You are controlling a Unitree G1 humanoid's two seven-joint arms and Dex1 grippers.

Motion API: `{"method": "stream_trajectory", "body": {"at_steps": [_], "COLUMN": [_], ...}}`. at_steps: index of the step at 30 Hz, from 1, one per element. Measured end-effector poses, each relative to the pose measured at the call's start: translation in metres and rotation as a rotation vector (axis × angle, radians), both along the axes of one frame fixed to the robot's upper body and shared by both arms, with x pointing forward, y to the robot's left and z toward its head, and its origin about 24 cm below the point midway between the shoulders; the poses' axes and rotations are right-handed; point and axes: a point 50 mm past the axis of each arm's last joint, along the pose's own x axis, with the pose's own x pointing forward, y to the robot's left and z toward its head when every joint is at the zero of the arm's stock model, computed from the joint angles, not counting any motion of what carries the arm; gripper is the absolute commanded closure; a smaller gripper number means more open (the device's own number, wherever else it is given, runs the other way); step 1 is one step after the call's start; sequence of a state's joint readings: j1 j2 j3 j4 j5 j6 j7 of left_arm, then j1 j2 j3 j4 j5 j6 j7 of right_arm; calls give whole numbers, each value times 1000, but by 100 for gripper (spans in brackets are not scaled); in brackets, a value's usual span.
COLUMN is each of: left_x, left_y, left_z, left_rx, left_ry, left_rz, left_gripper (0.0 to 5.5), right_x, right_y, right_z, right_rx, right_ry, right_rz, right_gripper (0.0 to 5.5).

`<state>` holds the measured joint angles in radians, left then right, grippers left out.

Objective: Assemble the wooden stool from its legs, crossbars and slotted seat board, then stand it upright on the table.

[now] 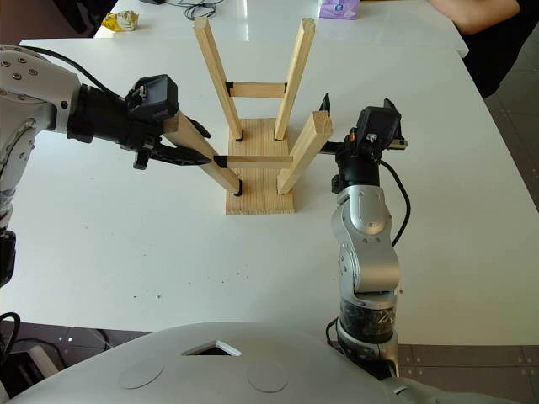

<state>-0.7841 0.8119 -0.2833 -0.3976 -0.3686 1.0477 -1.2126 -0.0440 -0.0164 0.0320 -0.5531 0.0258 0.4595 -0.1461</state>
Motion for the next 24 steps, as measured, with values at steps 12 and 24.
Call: {"method": "stream_trajectory", "body": {"at_steps": [12,24], "left_x": [-10,-8], "left_y": [-20,-22], "left_z": [-16,-17], "left_rx": [-118,-119], "left_ry": [-25,-31], "left_rz": [42,15], "left_gripper": [345,345], "right_x": [6,-23], "right_y": [-42,-94], "right_z": [5,-2], "right_rx": [-81,-43], "right_ry": [41,80], "right_rz": [160,-57], "right_gripper": [29,29]}}
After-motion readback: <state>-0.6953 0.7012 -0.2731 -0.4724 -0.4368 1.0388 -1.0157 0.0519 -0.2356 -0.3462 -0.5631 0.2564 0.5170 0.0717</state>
